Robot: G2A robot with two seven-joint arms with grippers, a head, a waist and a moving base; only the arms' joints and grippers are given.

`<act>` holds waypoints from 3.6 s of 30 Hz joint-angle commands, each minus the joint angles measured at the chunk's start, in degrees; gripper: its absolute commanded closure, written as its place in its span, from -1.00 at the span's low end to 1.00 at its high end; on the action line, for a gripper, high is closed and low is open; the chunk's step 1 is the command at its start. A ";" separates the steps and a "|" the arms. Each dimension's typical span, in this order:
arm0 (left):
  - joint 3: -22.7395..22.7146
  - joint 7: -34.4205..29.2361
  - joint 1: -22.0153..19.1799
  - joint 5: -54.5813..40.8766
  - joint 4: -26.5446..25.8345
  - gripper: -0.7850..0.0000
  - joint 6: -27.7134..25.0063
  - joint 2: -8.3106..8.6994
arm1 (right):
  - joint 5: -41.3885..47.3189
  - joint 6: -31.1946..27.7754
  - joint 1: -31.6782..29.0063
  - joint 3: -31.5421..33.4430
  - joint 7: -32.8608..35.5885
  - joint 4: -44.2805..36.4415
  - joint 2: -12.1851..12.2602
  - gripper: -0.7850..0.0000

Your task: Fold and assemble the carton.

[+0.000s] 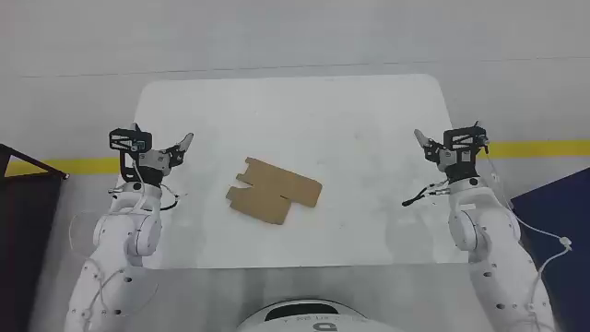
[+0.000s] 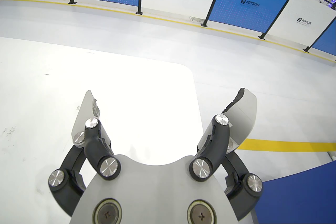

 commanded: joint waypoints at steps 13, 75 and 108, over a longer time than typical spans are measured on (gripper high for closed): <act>0.00 0.00 0.00 0.00 0.00 -1.00 0.00 0.00 | -0.42 0.23 0.01 0.03 -0.06 -0.03 0.00 -1.00; 0.00 0.00 0.00 0.00 0.00 -1.00 0.00 0.00 | -53.67 -34.41 10.58 -35.92 -0.42 0.56 0.19 -0.22; 0.00 0.00 0.00 0.00 0.00 -1.00 0.00 0.00 | -63.52 -23.74 15.74 -42.43 9.02 7.64 -1.31 0.28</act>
